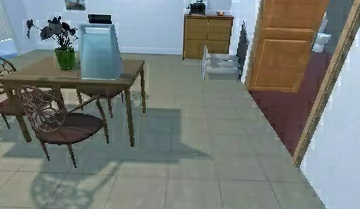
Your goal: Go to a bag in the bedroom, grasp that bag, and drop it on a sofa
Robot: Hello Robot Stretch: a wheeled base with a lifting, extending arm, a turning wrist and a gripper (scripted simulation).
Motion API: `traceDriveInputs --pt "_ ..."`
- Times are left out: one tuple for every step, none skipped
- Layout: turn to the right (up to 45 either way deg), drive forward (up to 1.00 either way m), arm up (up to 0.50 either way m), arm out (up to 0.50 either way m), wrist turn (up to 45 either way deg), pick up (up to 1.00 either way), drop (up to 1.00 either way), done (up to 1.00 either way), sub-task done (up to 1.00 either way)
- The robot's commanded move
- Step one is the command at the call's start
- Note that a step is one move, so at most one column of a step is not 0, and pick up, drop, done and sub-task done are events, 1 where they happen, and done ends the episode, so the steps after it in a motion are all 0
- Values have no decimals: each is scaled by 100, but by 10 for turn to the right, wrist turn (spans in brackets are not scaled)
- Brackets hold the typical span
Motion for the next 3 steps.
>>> traceDriveInputs --pt "0 40 0 0 0 0 0 0 0" --pt "0 80 0 0 0 0 0 0 0" --pt "-450 0 0 0 0 0 0 0 0"
